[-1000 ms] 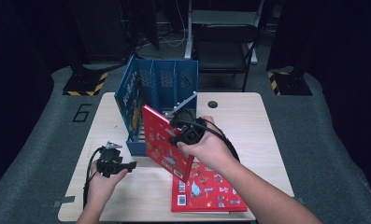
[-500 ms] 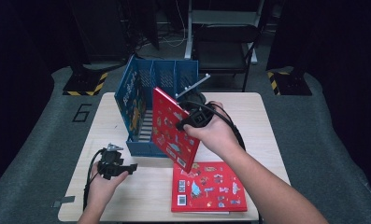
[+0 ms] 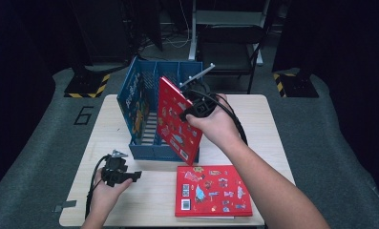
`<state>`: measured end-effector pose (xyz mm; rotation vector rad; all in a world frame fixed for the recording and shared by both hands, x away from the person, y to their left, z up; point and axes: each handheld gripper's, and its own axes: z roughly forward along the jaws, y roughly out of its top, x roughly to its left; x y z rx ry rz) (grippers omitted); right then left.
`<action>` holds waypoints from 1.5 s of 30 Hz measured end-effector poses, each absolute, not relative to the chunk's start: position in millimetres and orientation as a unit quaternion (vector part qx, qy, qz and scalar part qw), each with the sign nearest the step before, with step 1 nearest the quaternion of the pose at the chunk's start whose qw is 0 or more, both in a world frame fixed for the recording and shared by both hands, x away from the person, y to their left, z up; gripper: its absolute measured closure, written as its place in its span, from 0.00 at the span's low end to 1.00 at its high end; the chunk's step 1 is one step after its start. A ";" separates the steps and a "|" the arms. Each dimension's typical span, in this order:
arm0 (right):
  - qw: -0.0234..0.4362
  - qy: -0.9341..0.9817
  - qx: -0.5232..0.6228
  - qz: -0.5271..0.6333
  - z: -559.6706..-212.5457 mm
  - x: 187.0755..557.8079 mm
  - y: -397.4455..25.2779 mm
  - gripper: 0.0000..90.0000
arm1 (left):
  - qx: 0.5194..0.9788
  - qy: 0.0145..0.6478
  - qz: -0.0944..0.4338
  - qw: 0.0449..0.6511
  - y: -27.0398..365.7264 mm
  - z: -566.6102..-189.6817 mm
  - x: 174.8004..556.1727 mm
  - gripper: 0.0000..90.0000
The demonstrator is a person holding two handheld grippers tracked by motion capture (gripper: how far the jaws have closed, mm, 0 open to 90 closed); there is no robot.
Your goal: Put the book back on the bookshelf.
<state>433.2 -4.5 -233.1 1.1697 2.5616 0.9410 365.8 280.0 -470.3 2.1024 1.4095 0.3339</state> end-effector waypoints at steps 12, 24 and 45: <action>0.098 0.851 0.416 0.306 -238.3 451.4 6.9 0.88 | 0.786 0.532 0.127 0.288 283.1 -472.5 362.5 0.38; 0.108 0.831 0.449 0.311 -240.2 472.1 8.6 0.88 | 0.784 0.535 0.125 0.288 284.7 -472.2 362.0 0.38; 0.120 0.800 0.497 0.314 -241.9 502.7 25.0 0.88 | 0.791 0.531 0.120 0.280 285.7 -473.0 361.2 0.38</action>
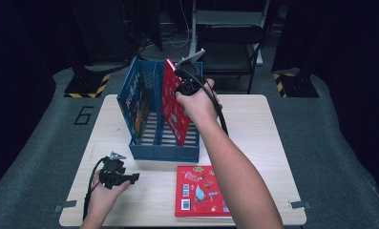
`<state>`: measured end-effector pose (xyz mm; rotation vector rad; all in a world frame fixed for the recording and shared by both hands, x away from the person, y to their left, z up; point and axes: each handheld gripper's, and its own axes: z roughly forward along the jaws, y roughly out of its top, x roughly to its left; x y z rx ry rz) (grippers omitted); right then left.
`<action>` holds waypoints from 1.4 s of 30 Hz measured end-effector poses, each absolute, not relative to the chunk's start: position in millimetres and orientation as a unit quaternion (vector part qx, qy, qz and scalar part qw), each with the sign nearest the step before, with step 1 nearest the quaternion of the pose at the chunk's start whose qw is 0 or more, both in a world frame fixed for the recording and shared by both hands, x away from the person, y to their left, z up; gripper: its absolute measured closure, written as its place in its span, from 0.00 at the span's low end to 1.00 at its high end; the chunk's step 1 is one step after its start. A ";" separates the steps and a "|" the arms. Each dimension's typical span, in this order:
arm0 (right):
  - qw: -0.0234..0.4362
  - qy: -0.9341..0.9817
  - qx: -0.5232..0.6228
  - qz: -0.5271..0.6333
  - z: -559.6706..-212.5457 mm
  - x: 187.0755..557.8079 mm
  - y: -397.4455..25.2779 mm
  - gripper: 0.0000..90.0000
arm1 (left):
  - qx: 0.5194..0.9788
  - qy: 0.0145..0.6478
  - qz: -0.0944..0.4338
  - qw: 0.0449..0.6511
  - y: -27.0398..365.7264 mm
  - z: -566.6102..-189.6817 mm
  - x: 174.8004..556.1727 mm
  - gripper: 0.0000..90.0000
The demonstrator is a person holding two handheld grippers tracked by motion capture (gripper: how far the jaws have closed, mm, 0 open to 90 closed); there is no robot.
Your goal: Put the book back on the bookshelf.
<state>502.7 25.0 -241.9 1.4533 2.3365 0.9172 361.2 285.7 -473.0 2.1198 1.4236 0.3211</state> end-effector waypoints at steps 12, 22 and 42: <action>0.122 0.794 0.511 0.307 -244.9 509.7 38.8 0.88 | 0.789 0.531 0.124 0.283 286.2 -473.6 359.5 0.38; 0.129 0.786 0.526 0.299 -244.7 516.1 50.5 0.88 | 0.788 0.530 0.125 0.287 287.7 -473.1 359.8 0.38; 0.135 0.775 0.546 0.288 -243.9 519.1 68.0 0.88 | 0.785 0.534 0.126 0.289 289.1 -474.2 360.7 0.38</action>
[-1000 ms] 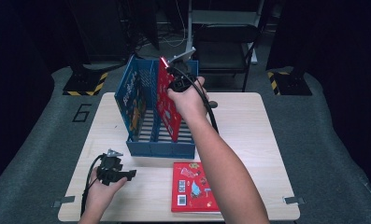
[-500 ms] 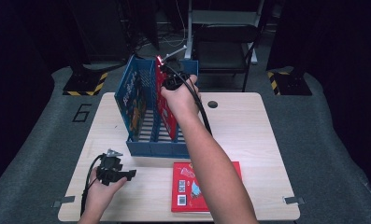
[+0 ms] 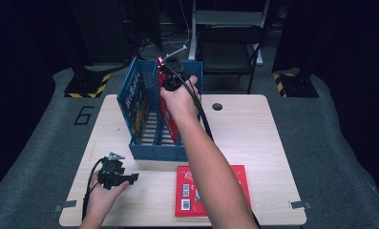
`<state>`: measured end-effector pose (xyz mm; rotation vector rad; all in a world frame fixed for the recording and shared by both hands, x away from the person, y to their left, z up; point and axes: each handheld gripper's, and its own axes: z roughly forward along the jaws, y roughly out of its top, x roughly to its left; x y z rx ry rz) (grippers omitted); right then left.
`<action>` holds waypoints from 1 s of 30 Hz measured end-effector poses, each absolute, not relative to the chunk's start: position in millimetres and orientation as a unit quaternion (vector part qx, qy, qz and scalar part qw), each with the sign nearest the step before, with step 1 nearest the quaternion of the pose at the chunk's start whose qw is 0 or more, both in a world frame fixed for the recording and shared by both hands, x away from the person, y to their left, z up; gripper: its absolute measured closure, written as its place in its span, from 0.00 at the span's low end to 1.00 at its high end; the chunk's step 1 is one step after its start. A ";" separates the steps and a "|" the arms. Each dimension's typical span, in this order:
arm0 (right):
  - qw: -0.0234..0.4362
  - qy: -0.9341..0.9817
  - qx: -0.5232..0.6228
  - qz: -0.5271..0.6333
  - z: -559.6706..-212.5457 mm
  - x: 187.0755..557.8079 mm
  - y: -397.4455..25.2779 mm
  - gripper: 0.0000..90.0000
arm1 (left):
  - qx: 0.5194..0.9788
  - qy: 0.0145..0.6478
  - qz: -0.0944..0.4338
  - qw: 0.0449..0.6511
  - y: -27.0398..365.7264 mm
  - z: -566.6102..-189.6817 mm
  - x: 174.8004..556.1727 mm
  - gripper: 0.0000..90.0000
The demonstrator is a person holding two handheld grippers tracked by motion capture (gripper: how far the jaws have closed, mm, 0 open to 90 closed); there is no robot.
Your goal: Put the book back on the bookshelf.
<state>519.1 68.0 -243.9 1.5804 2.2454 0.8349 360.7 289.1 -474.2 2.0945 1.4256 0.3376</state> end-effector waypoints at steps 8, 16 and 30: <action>0.137 0.773 0.548 0.290 -245.9 515.4 74.1 0.87 | 0.784 0.532 0.128 0.292 291.5 -472.6 363.2 0.38; 0.141 0.766 0.552 0.297 -248.9 516.9 71.7 0.87 | 0.777 0.536 0.129 0.303 295.2 -469.3 365.4 0.37; 0.143 0.763 0.556 0.298 -248.5 518.1 71.5 0.87 | 0.775 0.542 0.127 0.300 299.3 -469.9 364.7 0.37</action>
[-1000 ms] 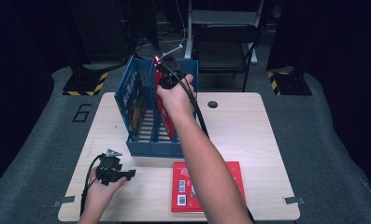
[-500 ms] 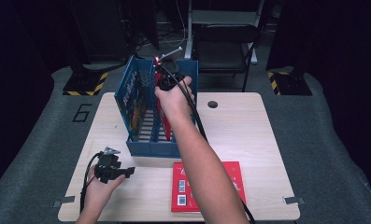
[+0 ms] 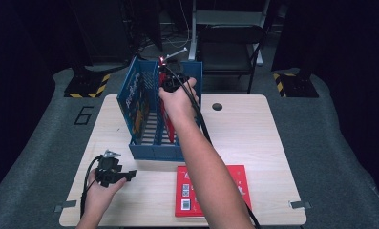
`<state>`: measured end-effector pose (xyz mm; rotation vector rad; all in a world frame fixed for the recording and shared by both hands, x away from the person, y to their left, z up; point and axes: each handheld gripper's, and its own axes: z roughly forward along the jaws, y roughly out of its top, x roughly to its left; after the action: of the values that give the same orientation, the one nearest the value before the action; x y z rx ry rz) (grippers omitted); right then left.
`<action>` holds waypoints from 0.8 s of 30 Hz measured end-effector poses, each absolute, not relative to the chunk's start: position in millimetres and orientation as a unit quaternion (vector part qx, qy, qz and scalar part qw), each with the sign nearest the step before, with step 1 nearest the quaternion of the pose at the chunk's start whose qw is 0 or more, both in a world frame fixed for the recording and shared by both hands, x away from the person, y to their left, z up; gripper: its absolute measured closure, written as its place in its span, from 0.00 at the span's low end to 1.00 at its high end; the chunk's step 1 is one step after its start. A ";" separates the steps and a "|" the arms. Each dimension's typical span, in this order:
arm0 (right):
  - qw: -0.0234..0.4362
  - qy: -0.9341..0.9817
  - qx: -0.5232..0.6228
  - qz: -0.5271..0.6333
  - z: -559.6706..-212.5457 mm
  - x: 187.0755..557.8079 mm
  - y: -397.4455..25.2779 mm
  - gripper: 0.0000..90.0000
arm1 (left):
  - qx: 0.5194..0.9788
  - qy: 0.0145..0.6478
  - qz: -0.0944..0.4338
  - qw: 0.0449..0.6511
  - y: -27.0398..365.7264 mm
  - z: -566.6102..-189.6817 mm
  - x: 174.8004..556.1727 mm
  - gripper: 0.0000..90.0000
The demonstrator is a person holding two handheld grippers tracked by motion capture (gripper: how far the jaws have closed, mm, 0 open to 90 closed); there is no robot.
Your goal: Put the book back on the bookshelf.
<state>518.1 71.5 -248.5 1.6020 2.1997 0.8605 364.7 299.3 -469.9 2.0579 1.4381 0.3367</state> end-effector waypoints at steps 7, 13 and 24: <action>0.138 0.754 0.569 0.298 -248.9 518.6 64.7 0.88 | 0.775 0.540 0.128 0.301 298.6 -468.9 362.8 0.37; 0.148 0.750 0.569 0.304 -252.5 522.2 59.3 0.88 | 0.775 0.542 0.128 0.298 299.6 -470.9 362.4 0.37; 0.148 0.752 0.566 0.305 -268.8 523.4 67.2 0.88 | 0.773 0.543 0.131 0.300 300.4 -470.9 363.1 0.37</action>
<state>523.4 67.2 -268.8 1.6278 2.1613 0.8766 363.1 300.4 -470.9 2.0527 1.4406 0.3482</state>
